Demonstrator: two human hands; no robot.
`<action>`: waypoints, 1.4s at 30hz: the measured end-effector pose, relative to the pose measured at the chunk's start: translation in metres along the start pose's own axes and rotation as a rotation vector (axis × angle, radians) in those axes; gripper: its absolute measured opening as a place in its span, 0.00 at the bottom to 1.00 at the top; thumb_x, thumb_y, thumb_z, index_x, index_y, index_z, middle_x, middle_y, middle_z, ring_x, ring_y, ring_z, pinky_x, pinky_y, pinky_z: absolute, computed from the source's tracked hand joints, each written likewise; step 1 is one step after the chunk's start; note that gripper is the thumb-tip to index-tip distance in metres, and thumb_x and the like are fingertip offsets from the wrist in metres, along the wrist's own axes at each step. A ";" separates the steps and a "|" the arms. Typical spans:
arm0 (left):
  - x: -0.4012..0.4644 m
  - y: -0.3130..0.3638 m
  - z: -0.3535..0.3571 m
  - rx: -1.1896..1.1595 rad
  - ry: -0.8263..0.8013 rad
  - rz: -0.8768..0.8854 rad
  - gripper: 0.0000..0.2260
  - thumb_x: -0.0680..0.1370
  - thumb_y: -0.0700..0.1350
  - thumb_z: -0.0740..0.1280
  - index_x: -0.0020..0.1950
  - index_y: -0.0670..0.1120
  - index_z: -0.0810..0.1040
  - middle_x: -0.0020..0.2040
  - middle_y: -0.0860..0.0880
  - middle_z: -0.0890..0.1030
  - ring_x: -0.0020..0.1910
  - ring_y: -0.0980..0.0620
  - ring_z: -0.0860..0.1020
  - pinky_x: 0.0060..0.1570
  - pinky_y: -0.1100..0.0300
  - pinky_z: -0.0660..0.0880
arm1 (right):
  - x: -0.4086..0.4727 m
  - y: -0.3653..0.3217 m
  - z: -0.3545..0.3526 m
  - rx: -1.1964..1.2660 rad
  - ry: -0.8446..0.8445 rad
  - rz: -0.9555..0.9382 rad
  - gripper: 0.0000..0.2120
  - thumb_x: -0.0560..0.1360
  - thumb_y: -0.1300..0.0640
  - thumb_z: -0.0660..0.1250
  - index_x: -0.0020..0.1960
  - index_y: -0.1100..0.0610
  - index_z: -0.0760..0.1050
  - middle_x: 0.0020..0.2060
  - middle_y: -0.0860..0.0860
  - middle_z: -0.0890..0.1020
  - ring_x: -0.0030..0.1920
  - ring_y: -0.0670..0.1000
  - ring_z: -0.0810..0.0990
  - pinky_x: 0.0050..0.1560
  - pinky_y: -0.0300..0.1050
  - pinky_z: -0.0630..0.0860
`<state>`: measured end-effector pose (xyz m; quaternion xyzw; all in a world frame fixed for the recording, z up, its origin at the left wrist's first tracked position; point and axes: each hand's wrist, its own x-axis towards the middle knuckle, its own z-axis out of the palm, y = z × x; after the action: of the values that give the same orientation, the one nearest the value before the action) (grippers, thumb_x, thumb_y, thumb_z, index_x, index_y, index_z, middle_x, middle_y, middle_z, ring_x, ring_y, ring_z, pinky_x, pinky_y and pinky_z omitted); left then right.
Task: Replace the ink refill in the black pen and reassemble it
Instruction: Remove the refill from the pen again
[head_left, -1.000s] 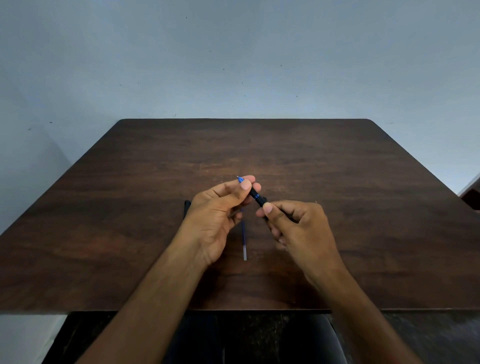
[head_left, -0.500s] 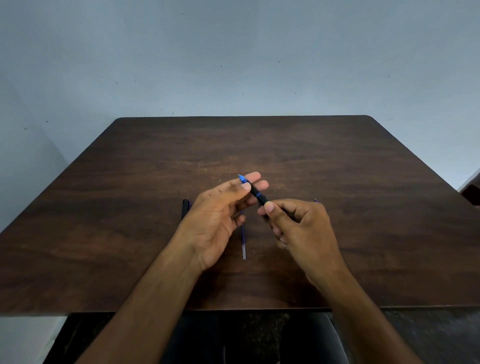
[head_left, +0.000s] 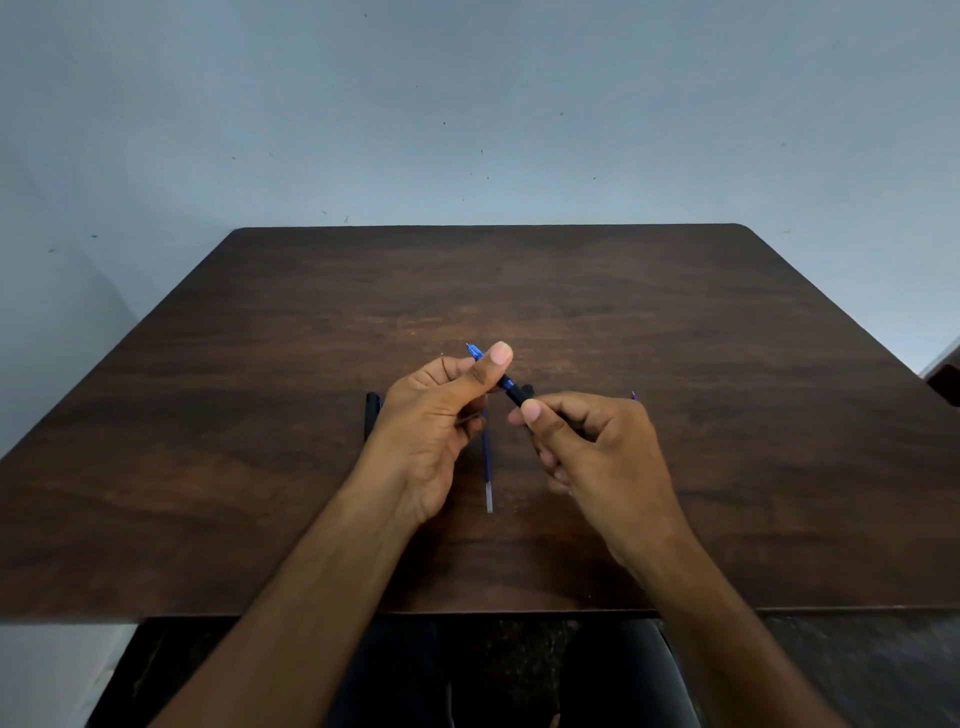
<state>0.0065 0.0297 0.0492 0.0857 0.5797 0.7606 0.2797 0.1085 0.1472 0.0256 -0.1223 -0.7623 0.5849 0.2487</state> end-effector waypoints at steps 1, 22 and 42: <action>0.000 0.000 0.000 0.010 -0.012 -0.009 0.16 0.62 0.56 0.79 0.39 0.49 0.79 0.36 0.53 0.80 0.43 0.53 0.74 0.56 0.51 0.74 | 0.000 0.000 0.000 0.000 -0.001 -0.002 0.09 0.80 0.53 0.68 0.46 0.52 0.86 0.25 0.46 0.76 0.26 0.42 0.71 0.33 0.43 0.69; -0.002 0.001 0.000 0.057 0.032 0.054 0.14 0.62 0.60 0.77 0.37 0.51 0.84 0.38 0.54 0.83 0.41 0.57 0.78 0.43 0.59 0.74 | -0.002 -0.002 -0.006 -0.002 0.013 0.007 0.09 0.80 0.53 0.68 0.46 0.53 0.86 0.25 0.46 0.76 0.26 0.41 0.71 0.32 0.41 0.68; 0.002 0.004 0.003 0.023 0.070 0.109 0.19 0.65 0.51 0.77 0.48 0.38 0.85 0.39 0.47 0.86 0.34 0.55 0.81 0.39 0.62 0.79 | -0.002 0.001 -0.011 0.141 0.072 -0.012 0.10 0.79 0.62 0.70 0.55 0.51 0.87 0.32 0.52 0.85 0.29 0.48 0.79 0.27 0.45 0.75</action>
<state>0.0054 0.0326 0.0540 0.0937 0.5921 0.7706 0.2163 0.1154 0.1556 0.0260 -0.1211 -0.7105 0.6307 0.2875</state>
